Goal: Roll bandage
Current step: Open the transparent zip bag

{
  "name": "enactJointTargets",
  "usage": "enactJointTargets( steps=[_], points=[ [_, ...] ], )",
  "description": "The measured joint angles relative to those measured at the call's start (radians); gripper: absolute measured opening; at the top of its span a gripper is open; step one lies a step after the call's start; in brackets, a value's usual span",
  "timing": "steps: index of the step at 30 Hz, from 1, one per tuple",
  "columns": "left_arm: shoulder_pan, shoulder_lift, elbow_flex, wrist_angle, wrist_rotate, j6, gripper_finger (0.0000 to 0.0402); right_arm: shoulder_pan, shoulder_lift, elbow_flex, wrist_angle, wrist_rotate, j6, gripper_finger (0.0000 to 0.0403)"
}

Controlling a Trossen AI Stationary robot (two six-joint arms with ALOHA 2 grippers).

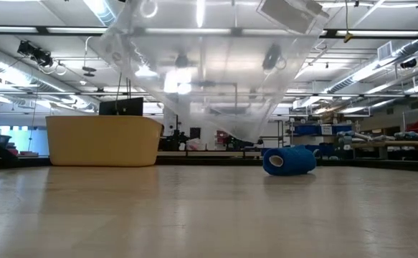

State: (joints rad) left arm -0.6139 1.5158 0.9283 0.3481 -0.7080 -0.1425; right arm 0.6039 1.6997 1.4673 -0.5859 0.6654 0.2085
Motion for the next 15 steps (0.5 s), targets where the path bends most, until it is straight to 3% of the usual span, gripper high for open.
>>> enactJointTargets(
  steps=[15],
  points=[
    [0.020,0.000,0.000,0.001,-0.025,-0.045,0.0000,-0.031,0.022,0.001,0.012,-0.046,-0.009,0.0000]
  ],
)
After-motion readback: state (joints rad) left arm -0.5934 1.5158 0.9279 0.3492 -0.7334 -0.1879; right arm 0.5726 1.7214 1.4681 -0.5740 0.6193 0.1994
